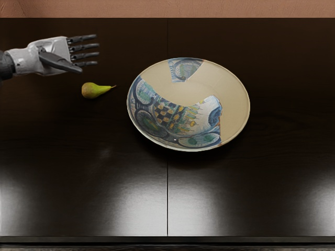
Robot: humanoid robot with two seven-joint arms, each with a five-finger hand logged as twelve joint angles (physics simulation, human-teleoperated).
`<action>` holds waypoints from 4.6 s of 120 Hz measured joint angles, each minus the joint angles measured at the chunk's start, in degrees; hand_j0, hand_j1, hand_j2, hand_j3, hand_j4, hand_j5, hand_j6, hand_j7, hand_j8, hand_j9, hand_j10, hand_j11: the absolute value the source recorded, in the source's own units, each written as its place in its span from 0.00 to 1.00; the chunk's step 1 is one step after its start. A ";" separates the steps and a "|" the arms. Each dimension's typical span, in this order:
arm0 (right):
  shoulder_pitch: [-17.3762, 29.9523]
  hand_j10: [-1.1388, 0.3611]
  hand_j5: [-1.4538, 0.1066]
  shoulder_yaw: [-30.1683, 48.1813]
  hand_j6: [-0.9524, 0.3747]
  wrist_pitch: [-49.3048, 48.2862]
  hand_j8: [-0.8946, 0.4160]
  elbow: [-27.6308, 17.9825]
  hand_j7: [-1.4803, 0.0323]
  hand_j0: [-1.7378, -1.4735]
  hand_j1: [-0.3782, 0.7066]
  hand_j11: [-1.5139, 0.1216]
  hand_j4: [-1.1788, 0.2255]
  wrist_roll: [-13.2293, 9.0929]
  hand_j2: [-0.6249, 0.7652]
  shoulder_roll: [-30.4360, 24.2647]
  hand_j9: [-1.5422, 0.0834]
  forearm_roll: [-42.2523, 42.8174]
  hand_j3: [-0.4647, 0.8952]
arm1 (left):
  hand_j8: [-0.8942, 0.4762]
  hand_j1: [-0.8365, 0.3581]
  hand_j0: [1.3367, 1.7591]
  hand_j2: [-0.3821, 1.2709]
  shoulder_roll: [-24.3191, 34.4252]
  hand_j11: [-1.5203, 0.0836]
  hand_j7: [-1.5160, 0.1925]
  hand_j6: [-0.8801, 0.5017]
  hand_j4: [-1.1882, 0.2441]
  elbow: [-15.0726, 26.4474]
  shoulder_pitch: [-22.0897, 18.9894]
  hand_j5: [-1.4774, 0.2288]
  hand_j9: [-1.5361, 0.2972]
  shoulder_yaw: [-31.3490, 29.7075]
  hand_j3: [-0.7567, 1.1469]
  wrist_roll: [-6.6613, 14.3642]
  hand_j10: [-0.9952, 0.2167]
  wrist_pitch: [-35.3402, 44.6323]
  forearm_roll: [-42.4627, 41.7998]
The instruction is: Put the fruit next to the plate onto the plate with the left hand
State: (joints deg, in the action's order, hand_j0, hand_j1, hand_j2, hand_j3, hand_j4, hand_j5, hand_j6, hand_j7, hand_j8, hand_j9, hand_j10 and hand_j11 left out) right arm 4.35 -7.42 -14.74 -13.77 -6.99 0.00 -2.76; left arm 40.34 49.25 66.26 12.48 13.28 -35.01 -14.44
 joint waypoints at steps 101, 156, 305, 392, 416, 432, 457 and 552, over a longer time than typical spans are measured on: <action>-0.75 0.75 0.92 0.12 0.71 0.06 0.67 0.49 0.96 0.30 0.05 0.91 0.83 0.04 0.45 0.00 0.94 -0.05 0.34 | 0.65 0.98 0.76 0.23 -15.04 0.94 0.88 0.63 0.82 11.63 18.11 0.86 0.83 -37.62 0.40 1.78 0.81 53.31 35.07; -0.75 0.75 0.92 0.12 0.71 0.06 0.67 0.50 0.96 0.30 0.05 0.91 0.83 0.04 0.45 0.00 0.94 -0.05 0.34 | 0.56 0.87 0.76 0.25 -25.21 0.85 0.79 0.55 0.74 -1.13 14.09 0.77 0.75 -48.32 0.40 1.36 0.72 66.01 34.93; -0.75 0.75 0.92 0.12 0.71 0.06 0.67 0.50 0.96 0.30 0.05 0.91 0.83 0.04 0.45 0.00 0.94 -0.05 0.34 | 0.36 0.57 0.75 0.26 -34.19 0.61 0.57 0.33 0.53 -12.17 5.72 0.55 0.54 -47.03 0.56 -1.23 0.47 65.62 34.60; -0.75 0.75 0.92 0.12 0.71 0.06 0.67 0.50 0.96 0.30 0.05 0.91 0.83 0.04 0.45 0.00 0.94 -0.05 0.34 | 0.44 0.45 0.77 0.20 -33.61 0.44 0.41 0.41 0.53 -10.83 6.63 0.40 0.39 -46.69 0.69 -0.92 0.40 61.52 34.44; -0.75 0.75 0.92 0.12 0.71 0.06 0.67 0.50 0.96 0.30 0.05 0.91 0.83 0.04 0.45 0.00 0.94 -0.05 0.34 | 0.48 0.41 0.78 0.17 -32.57 0.42 0.41 0.44 0.55 -8.60 6.84 0.44 0.39 -46.47 0.69 -1.14 0.46 61.87 34.88; -0.75 0.75 0.92 0.12 0.71 0.06 0.67 0.50 0.96 0.30 0.05 0.91 0.83 0.04 0.45 0.00 0.94 -0.05 0.34 | 0.46 0.43 0.69 0.22 -29.62 0.39 0.38 0.42 0.55 -5.13 8.48 0.39 0.36 -45.27 0.55 -1.23 0.41 61.33 34.69; -0.75 0.75 0.92 0.12 0.71 0.06 0.67 0.50 0.96 0.30 0.05 0.91 0.83 0.04 0.45 0.00 0.94 -0.05 0.34 | 0.40 0.46 0.72 0.27 -25.30 0.37 0.37 0.40 0.50 0.05 10.30 0.35 0.34 -43.02 0.45 -1.38 0.38 61.20 34.55; -0.75 0.75 0.92 0.12 0.71 0.06 0.67 0.50 0.96 0.30 0.05 0.91 0.83 0.04 0.45 0.00 0.94 -0.05 0.34 | 0.36 0.48 0.75 0.35 -17.12 0.38 0.36 0.35 0.37 14.63 21.88 0.33 0.36 -35.41 0.40 -0.83 0.34 58.67 34.28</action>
State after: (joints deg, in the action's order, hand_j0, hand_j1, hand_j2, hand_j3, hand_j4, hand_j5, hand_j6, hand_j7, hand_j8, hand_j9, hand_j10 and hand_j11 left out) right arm 3.60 -7.29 -14.68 -13.27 -6.94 0.00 -2.81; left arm 23.22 63.88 88.15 -22.93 12.46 23.65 19.83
